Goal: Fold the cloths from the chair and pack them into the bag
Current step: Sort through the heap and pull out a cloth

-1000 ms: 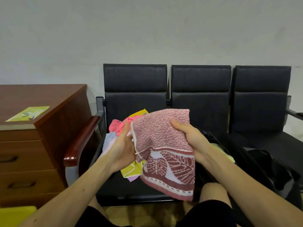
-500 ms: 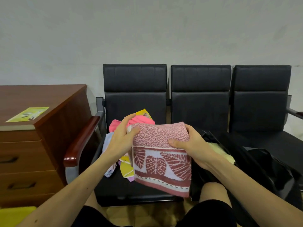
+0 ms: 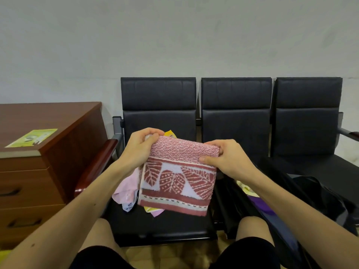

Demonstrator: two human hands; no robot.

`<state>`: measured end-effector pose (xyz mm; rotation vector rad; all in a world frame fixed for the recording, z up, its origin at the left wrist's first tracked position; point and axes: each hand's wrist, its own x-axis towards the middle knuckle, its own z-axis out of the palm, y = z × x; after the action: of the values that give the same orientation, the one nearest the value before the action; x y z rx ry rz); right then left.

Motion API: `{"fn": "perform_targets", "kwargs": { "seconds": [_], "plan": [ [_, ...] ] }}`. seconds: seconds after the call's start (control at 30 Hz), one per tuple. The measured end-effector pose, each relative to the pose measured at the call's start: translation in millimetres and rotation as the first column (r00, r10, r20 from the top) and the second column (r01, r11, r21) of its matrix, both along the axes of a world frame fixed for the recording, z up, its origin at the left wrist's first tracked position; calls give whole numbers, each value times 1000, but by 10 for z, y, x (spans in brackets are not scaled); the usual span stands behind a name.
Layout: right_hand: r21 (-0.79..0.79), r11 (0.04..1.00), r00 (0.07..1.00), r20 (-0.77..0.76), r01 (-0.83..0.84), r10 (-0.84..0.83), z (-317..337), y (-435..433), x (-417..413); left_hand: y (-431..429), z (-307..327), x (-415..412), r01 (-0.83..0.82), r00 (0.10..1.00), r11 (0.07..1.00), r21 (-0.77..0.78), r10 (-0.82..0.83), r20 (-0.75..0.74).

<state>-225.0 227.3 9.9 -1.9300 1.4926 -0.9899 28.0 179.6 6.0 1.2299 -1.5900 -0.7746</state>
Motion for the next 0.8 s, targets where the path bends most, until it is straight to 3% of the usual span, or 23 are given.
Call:
{"fn": "perform_targets", "kwargs": {
  "seconds": [0.27,0.53,0.7,0.8],
  "plan": [
    [-62,982,953,-238,178,-188,235,-136,-77,-3,72,3,160,978,987,5,-159,137],
    [-32,966,891,-380,257,-249,226,-133,-121,-127,17,-113,83,880,996,-30,-59,472],
    [29,972,907,-367,232,-206,146,-147,-167,-149,-55,-163,104,868,994,-23,-80,491],
    [82,984,964,-228,157,-134,43,-103,-266,-152,-53,-189,143,904,988,-59,-106,414]
  ]
}}
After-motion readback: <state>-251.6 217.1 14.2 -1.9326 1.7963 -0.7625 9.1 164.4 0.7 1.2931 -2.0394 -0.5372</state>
